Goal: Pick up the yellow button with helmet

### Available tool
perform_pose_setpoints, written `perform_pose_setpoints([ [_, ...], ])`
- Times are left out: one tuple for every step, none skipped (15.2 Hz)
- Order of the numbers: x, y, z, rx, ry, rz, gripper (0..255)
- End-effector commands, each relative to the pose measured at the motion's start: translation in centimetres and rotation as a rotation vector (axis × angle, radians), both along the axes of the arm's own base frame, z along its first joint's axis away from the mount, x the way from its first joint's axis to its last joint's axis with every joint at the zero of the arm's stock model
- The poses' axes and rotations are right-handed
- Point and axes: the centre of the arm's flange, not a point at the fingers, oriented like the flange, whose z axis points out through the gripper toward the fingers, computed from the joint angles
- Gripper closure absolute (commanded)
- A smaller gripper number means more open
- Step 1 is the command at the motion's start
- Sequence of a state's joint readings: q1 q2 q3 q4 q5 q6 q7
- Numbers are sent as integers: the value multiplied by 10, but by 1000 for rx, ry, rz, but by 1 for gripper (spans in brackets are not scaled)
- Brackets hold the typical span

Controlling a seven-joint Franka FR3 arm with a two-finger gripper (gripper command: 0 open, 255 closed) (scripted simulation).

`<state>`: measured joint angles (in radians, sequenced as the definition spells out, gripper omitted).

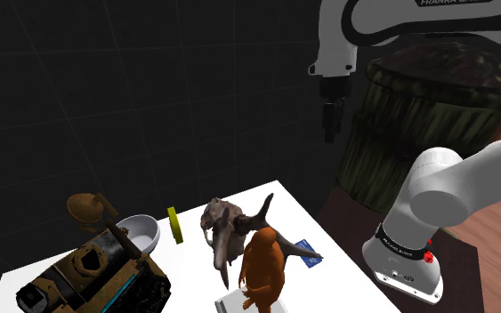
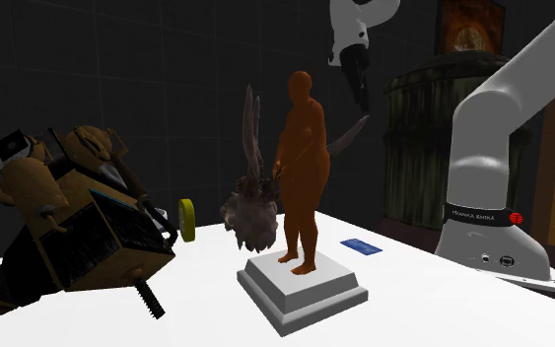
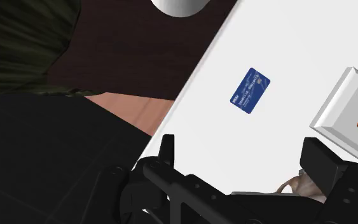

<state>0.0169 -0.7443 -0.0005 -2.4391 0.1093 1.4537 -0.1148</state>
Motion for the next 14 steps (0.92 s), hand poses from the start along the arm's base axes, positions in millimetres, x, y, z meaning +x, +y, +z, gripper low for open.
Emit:
perform_pose_setpoints([
  [0,0,0,0,0,0,0],
  [5,11,-5,-3,-3,-14,0],
  [9,22,-10,-7,-7,-28,0],
  [14,32,-16,-10,-10,-42,0],
  [20,43,-21,-14,-13,-56,0],
  [25,53,-26,-17,-17,-70,0],
  [30,63,-31,-20,-20,-84,0],
  [36,74,-37,-24,-23,-98,0],
  [42,84,-42,-27,-27,-112,0],
  [48,94,-47,-30,-30,-126,0],
  [54,104,-52,-34,-33,-141,0],
  [60,114,-58,-37,-37,-155,0],
  [67,124,-63,-41,-40,-169,0],
  [73,133,-68,-44,-44,-183,0],
])
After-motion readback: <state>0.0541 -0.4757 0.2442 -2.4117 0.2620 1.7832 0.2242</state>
